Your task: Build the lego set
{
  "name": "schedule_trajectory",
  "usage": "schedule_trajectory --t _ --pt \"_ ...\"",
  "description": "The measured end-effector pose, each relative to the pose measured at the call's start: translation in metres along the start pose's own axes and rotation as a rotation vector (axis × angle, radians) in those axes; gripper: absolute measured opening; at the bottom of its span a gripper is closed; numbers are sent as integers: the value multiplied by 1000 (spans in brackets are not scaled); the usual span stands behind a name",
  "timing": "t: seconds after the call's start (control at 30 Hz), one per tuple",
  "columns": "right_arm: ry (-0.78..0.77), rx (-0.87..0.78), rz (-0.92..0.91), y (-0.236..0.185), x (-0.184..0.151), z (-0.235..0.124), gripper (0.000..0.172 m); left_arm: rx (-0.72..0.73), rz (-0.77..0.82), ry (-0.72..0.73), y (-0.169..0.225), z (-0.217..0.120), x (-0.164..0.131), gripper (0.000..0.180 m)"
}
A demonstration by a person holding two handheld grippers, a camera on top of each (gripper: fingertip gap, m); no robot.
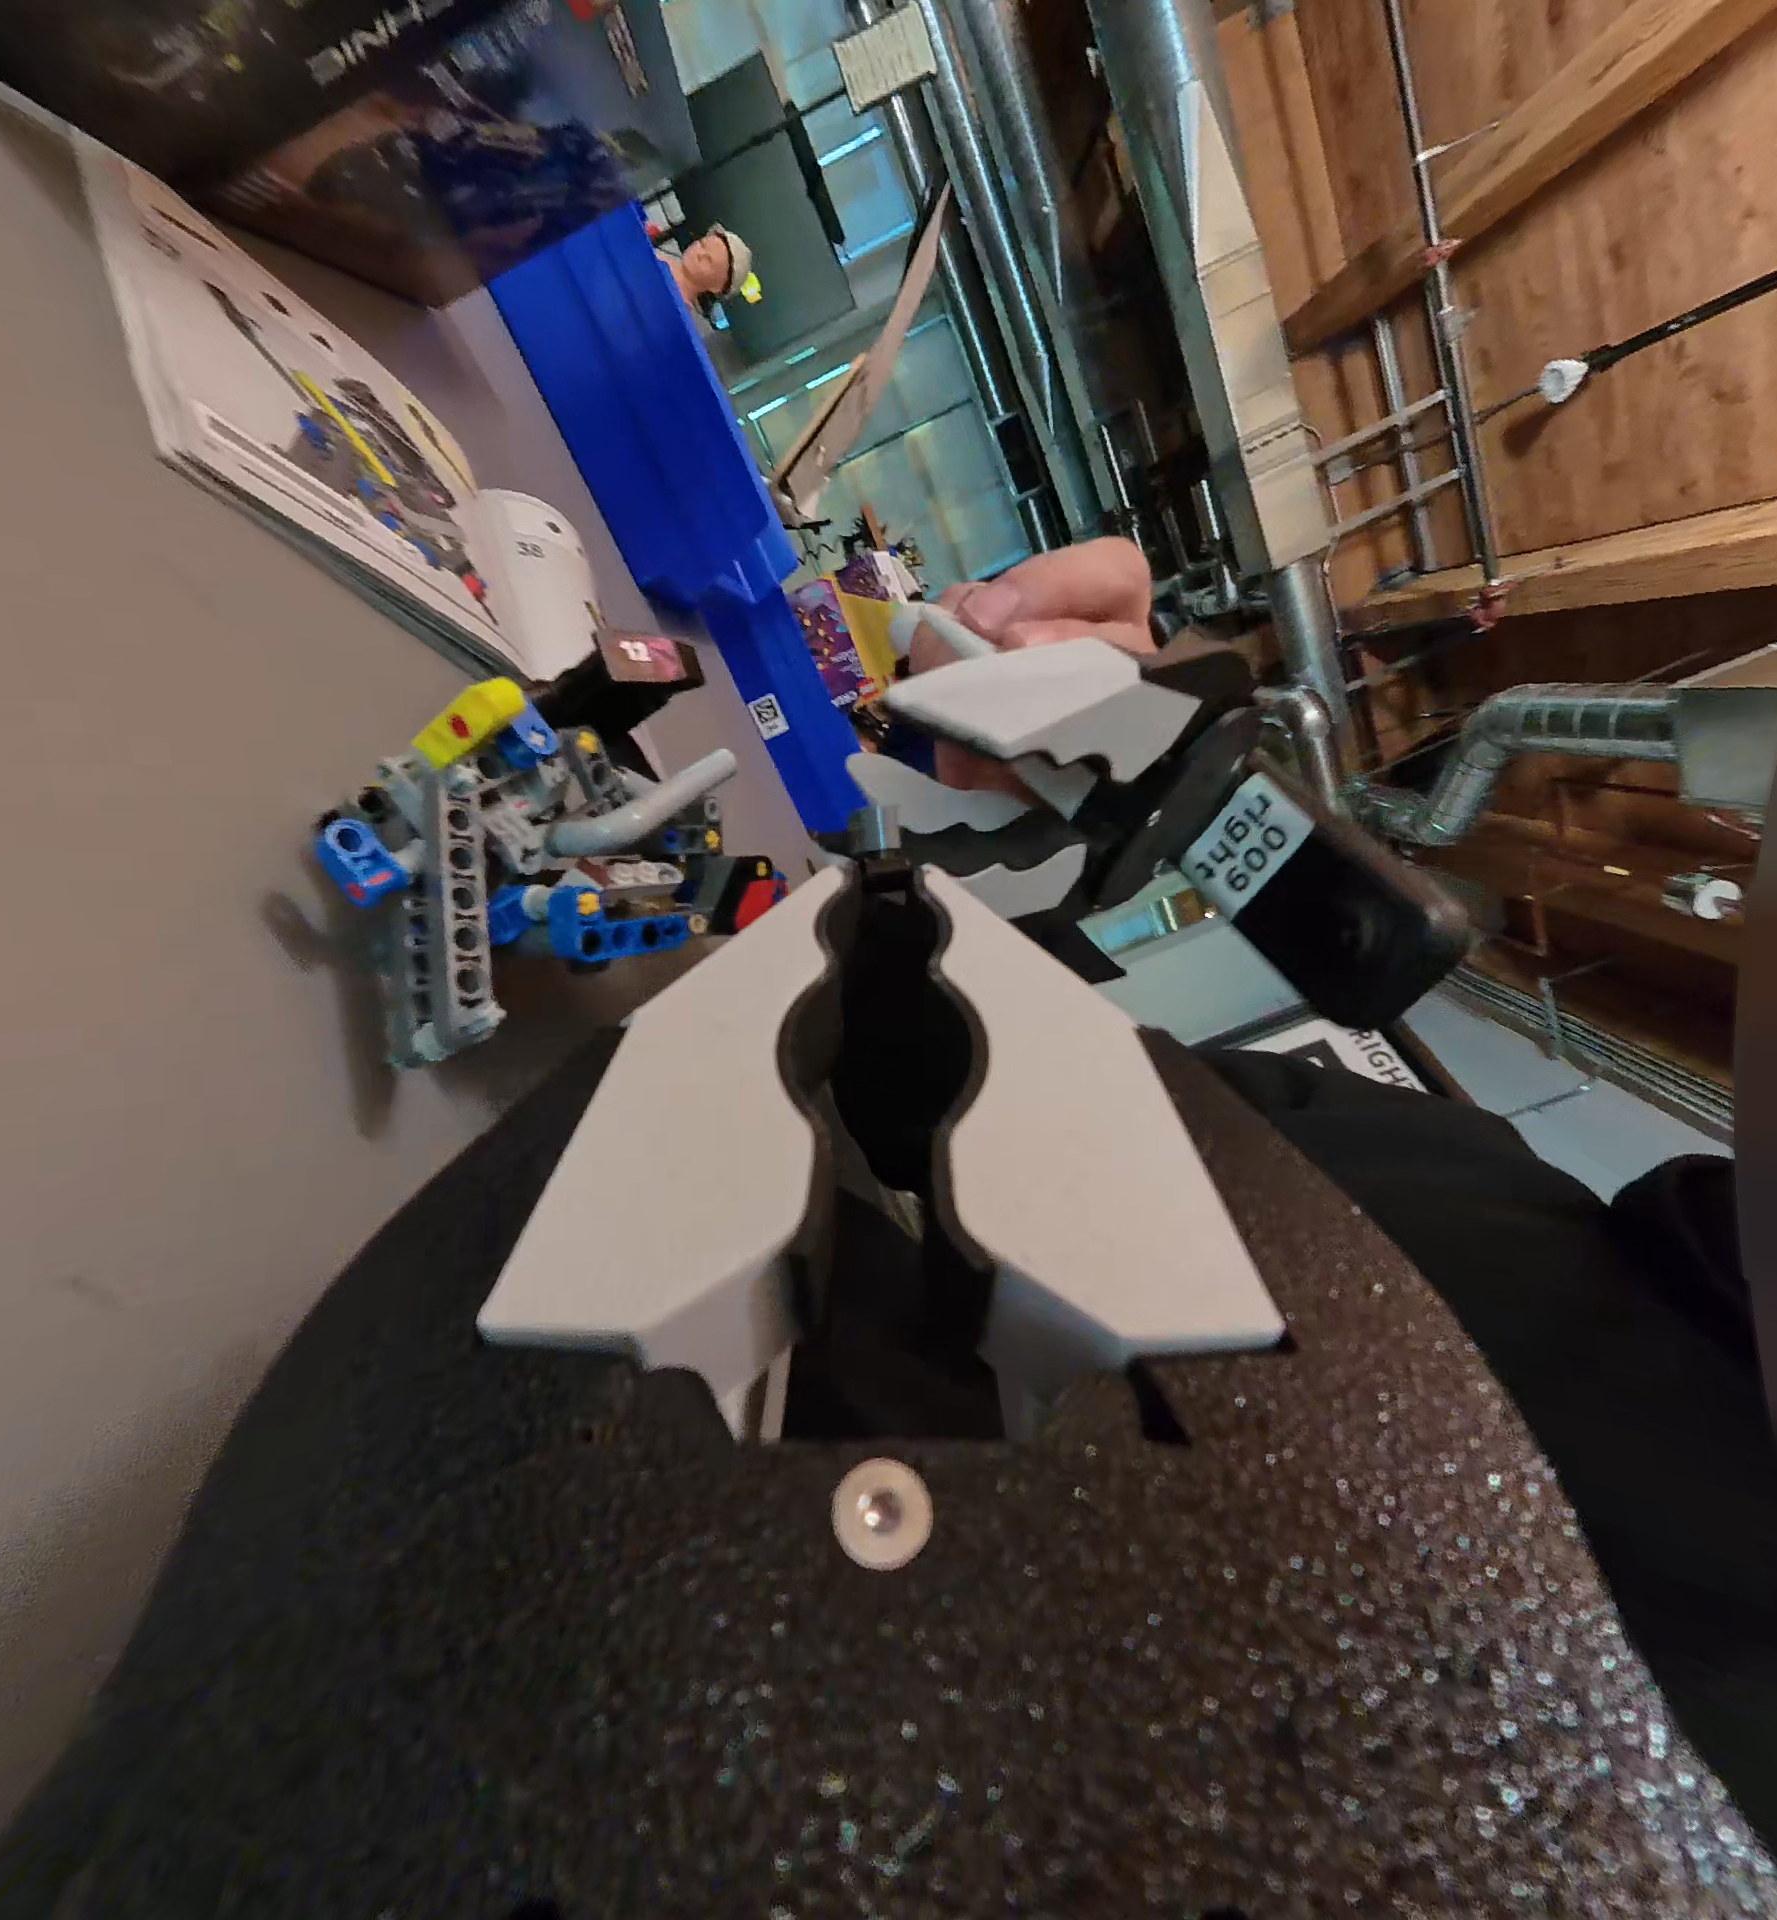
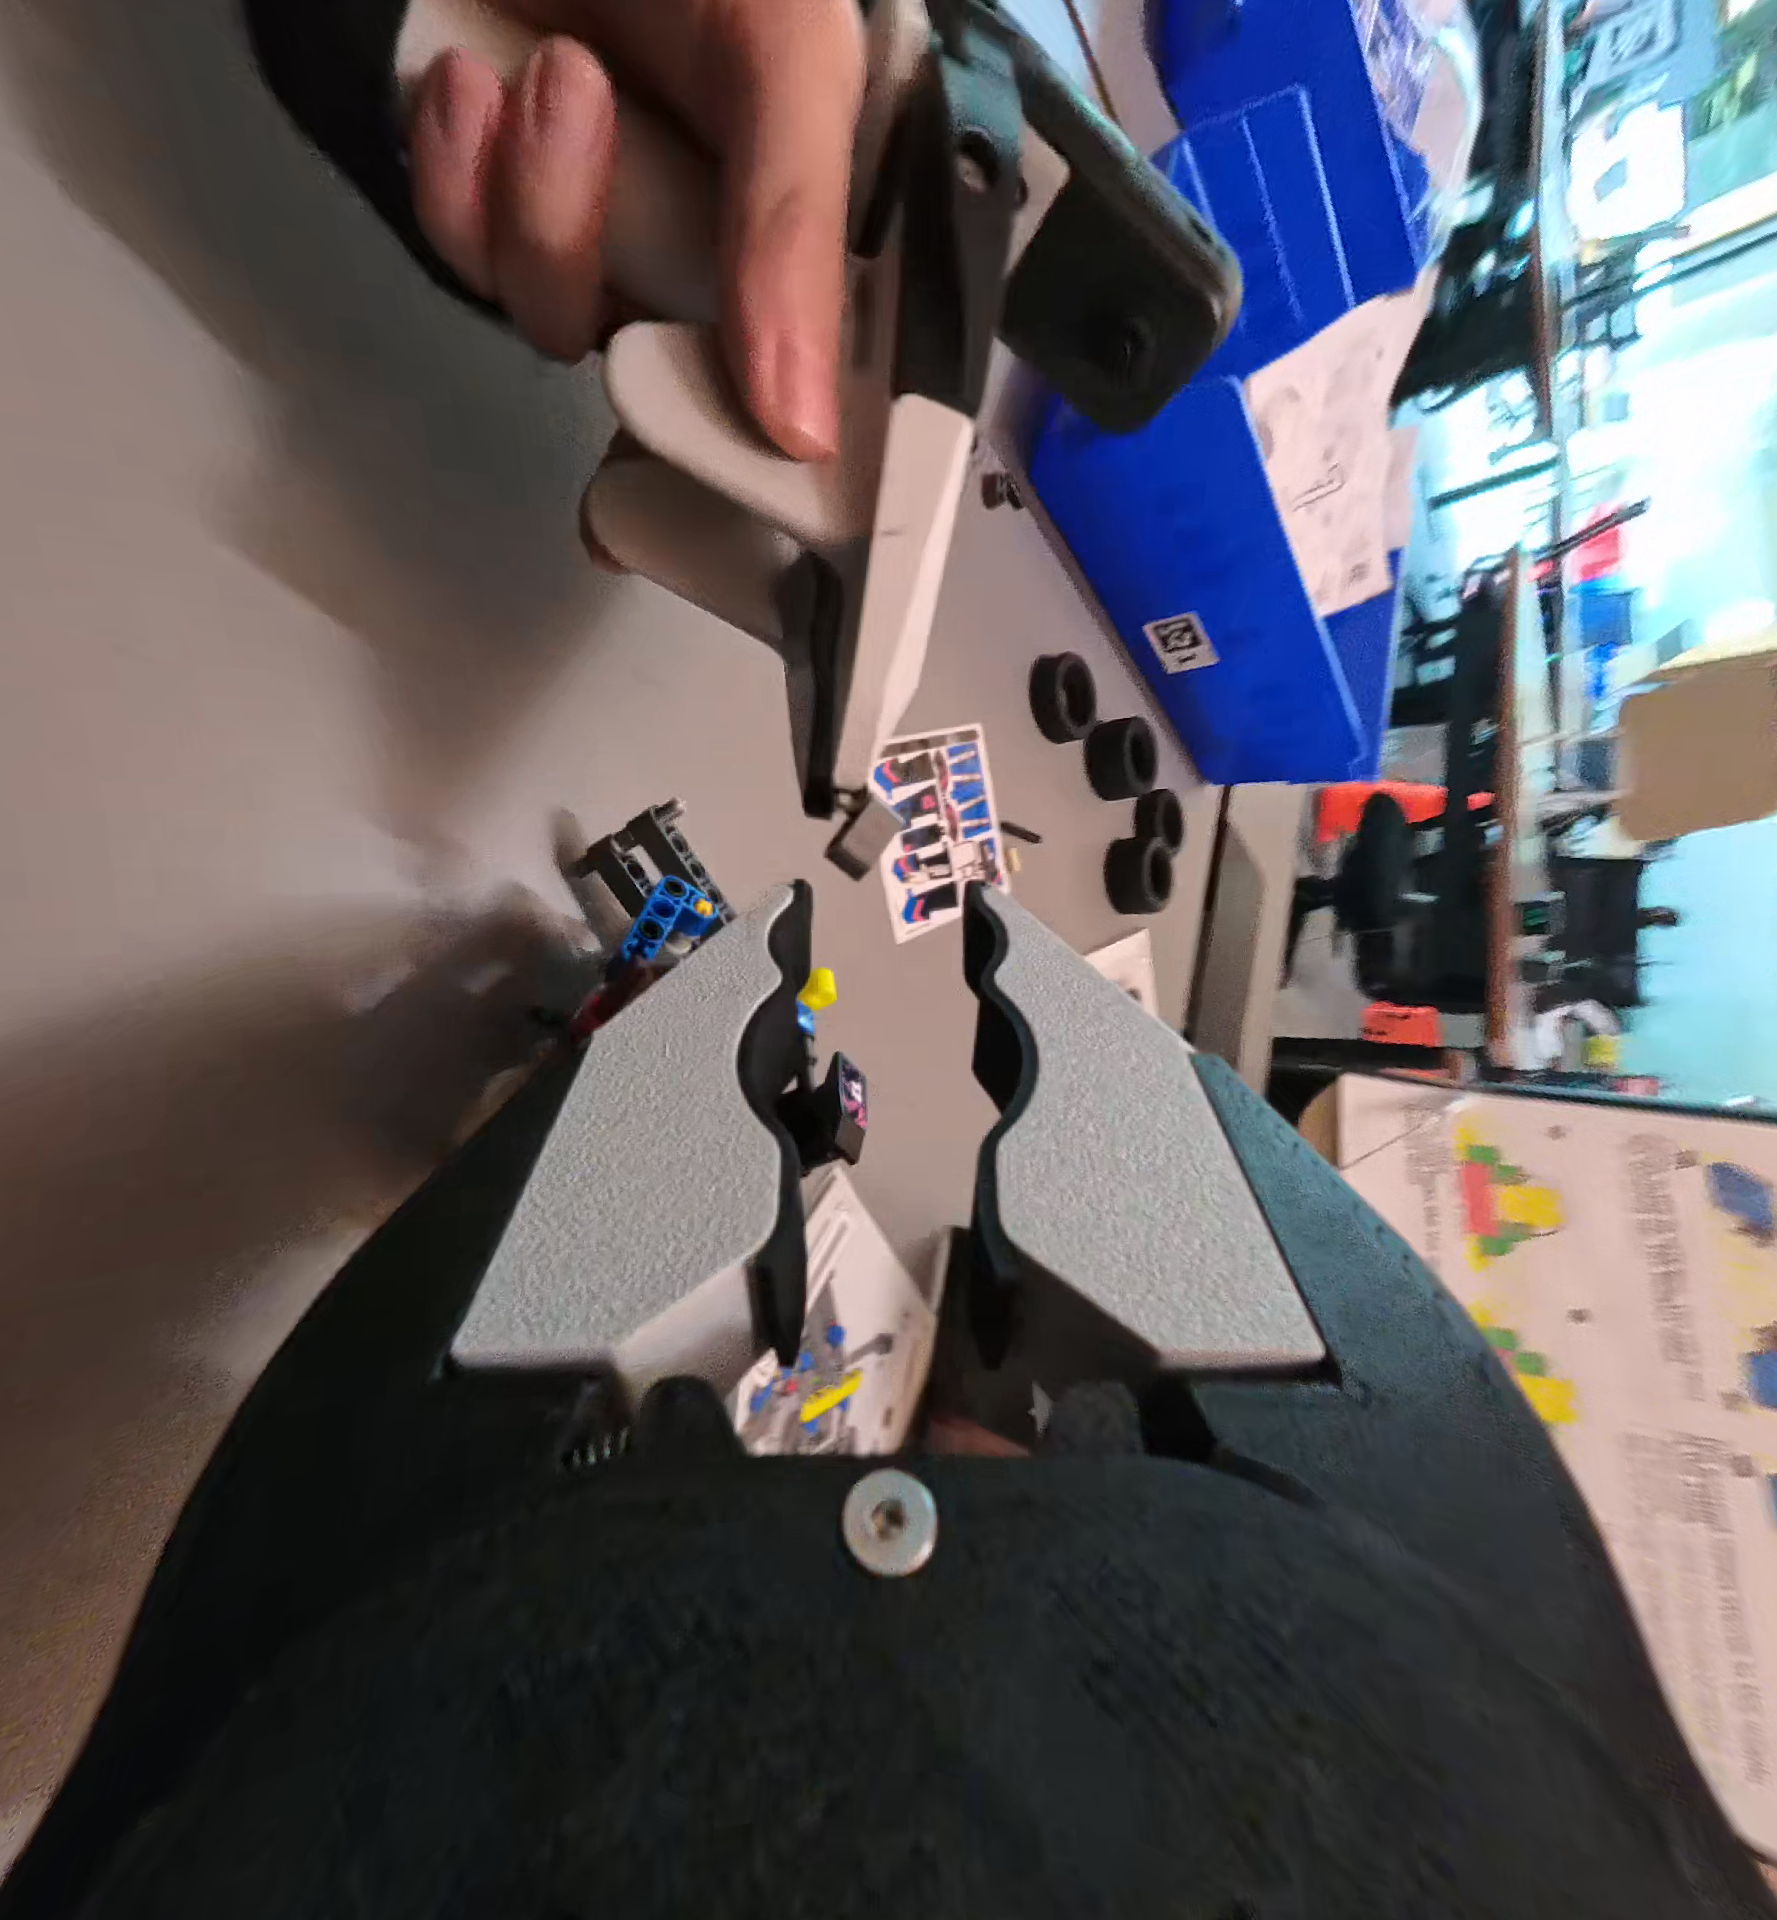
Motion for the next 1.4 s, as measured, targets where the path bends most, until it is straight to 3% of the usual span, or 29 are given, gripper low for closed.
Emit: schedule_trajectory --t 0.3,0.4,0.57,0.67,0.77,0.83,0.93,1.17,1.3,1.4 --pt "-12 -139 -180 -8 4 5 8 -49 -76 40 9 6 -1 6" --pt "-22 -165 -148 -10 0 7 8 -1 1 32 11 8 2 5" --pt "18 -185 175 0 -9 2 7 100 391 16 25 11 12 14" --pt "123 -49 512 8 -18 -4 7 140 858 -53 40 9 20 21" --pt "219 16 694 15 -24 -10 7 97 1320 -149 56 6 20 21" --pt "208 26 721 16 -28 -8 7 70 1491 -281 61 8 18 21" --pt "179 74 732 15 -29 0 7 43 1594 -423 58 13 20 21" --pt "118 206 855 23 -37 11 7 -77 1830 -555 54 23 19 18" --pt "168 310 960 29 -40 13 7 -86 2001 -608 50 29 17 15" --pt "170 346 992 32 -44 18 7 -117 2024 -644 48 33 17 6"
Point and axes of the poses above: each gripper's, where its closed fingertips meet, z out along the fingers, x out of its top, y = z × x across the jaws, the point moved 10 cm from there along -z, back along the fingers, and after that the axes turned 13 degrees about y, right-handed, at the moved point
